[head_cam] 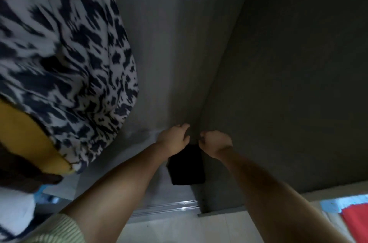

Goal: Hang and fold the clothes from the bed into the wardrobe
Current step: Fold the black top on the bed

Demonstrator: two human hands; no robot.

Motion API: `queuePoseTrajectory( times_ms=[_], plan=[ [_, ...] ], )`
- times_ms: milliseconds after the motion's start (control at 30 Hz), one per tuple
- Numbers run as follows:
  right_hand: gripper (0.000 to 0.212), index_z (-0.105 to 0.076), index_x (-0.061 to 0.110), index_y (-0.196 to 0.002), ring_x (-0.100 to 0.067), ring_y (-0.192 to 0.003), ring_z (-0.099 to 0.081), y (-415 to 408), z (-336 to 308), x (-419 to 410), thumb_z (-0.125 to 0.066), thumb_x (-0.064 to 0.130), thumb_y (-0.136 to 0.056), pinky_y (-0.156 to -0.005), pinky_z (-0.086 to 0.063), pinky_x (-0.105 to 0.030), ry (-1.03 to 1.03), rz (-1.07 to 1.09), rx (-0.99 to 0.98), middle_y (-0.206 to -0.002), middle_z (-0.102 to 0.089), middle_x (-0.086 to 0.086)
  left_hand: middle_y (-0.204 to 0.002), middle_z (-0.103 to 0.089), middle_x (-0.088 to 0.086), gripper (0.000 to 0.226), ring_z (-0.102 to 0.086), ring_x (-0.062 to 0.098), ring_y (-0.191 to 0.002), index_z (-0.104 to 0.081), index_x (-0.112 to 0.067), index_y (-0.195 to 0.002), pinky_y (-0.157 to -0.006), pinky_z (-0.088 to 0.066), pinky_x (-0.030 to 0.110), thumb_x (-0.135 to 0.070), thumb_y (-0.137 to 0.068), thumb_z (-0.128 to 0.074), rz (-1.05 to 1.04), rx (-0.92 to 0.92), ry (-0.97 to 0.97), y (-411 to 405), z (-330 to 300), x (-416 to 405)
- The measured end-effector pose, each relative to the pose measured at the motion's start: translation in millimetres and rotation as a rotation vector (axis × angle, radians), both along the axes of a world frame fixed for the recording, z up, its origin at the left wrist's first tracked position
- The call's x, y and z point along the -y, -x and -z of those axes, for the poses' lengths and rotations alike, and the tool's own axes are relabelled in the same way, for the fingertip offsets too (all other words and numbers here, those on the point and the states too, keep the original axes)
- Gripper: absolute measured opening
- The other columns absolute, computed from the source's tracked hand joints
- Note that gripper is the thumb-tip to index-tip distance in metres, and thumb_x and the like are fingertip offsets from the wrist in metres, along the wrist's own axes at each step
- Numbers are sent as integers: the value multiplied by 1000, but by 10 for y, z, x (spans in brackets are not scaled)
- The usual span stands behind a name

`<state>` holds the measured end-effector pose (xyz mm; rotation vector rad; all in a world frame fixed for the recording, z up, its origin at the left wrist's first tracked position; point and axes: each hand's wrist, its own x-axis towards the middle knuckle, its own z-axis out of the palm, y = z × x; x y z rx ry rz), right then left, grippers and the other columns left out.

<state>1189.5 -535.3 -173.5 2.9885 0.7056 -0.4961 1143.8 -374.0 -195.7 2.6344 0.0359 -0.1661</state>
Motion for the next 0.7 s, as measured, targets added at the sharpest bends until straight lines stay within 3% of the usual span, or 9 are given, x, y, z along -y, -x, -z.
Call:
queuePoseTrajectory(
  times_ms=[233, 533, 700],
  plan=[
    [37, -59, 21, -120, -30, -107, -61, 487, -734, 8, -42, 41, -94, -82, -49, -35, -63, 80, 89, -116, -65, -9, -119, -62, 12, 48, -59, 31, -107, -40, -18, -141, -86, -49, 37, -29, -95, -49, 62, 38, 8, 326, -788, -43],
    [36, -60, 22, -117, -28, -101, -62, 1234, -887, 341, -39, 43, -96, -71, -45, -32, -107, 252, 86, -113, -65, -7, -110, -65, 12, 42, -62, 32, -99, -50, -19, -134, -84, -51, 41, -33, -94, -51, 243, 54, -51, 741, -1036, 217],
    [36, -62, 22, -114, -26, -97, -63, 1560, -873, 733, -39, 44, -96, -68, -42, -30, -94, 326, 105, -108, -65, -5, -105, -68, 2, 34, -64, 25, -95, -55, -26, -124, -75, -51, 33, -40, -94, -47, 323, 53, -139, 930, -1135, 568]
  ],
)
